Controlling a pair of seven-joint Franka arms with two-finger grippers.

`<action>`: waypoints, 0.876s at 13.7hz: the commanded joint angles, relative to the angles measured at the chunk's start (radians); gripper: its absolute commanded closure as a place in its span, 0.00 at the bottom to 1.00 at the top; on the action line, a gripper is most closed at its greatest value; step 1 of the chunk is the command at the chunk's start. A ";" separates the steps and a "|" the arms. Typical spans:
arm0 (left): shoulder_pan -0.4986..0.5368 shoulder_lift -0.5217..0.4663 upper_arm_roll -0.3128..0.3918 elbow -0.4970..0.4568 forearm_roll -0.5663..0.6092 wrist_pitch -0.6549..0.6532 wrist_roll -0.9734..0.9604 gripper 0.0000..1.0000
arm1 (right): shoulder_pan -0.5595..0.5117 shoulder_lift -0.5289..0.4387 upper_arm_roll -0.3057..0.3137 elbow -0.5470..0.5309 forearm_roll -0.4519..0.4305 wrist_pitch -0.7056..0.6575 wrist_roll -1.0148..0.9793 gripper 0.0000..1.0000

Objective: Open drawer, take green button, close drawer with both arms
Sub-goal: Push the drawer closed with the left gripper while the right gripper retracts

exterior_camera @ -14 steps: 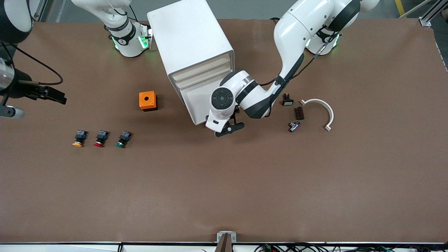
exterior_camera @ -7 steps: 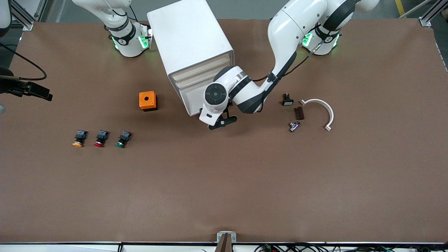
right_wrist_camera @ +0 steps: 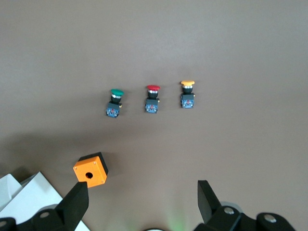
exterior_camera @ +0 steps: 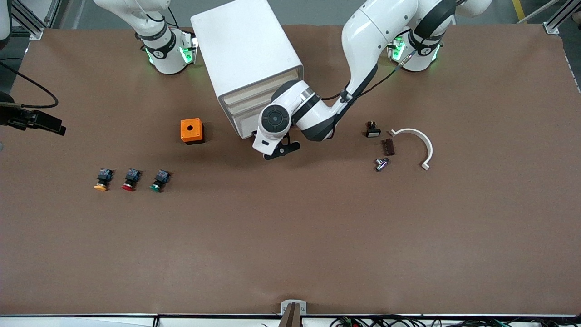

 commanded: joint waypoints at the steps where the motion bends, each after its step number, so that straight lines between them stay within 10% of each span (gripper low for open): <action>1: -0.005 -0.006 0.001 -0.022 -0.044 0.008 0.005 0.00 | -0.015 -0.014 0.005 0.016 0.023 -0.047 0.010 0.00; 12: -0.038 0.004 0.000 -0.045 -0.141 0.008 0.005 0.00 | -0.009 -0.261 0.008 -0.197 0.069 0.011 0.012 0.00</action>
